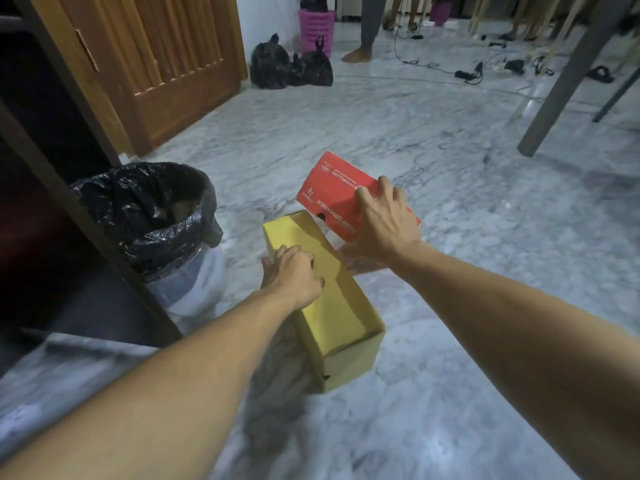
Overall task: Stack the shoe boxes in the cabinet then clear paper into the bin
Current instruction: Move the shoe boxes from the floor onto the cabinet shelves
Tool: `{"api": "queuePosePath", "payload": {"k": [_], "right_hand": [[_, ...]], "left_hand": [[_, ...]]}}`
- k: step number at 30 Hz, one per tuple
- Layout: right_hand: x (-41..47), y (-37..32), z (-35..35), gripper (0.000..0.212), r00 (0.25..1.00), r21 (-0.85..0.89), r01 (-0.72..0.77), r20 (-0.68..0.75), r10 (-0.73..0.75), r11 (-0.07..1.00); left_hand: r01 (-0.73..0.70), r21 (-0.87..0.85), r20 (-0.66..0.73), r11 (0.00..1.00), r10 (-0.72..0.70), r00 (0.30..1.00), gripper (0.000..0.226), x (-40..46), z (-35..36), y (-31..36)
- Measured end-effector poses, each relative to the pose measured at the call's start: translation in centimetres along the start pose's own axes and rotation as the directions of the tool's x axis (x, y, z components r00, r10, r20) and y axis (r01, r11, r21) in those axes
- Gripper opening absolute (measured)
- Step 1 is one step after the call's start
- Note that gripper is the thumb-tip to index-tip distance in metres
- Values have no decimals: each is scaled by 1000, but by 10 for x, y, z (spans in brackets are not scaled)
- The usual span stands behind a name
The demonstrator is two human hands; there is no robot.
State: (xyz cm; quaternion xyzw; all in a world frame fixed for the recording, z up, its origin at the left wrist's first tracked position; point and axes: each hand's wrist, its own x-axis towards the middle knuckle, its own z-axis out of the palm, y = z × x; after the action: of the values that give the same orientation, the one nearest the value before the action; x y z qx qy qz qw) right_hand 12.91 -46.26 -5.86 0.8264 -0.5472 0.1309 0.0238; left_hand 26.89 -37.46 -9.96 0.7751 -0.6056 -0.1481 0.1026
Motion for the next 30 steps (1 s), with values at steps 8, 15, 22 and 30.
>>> {"api": "queuePosePath", "payload": {"k": [8, 15, 22, 30], "right_hand": [[-29, 29, -44, 83, 993, 144, -105, -38, 112, 984], [-39, 101, -86, 65, 915, 245, -402, 69, 398, 882], [-68, 176, -121, 40, 800, 349, -600, 273, 535, 720], [-114, 229, -109, 33, 759, 556, -620, 247, 602, 554]], "left_hand": [[-93, -4, -28, 996, 93, 995, 29, -22, 10, 46], [-335, -108, -67, 936, 329, 942, 31, -19, 42, 94], [171, -627, 238, 760, -23, 971, 44, -23, 97, 144], [553, -807, 534, 208, -145, 833, 34, -11, 137, 151]]}}
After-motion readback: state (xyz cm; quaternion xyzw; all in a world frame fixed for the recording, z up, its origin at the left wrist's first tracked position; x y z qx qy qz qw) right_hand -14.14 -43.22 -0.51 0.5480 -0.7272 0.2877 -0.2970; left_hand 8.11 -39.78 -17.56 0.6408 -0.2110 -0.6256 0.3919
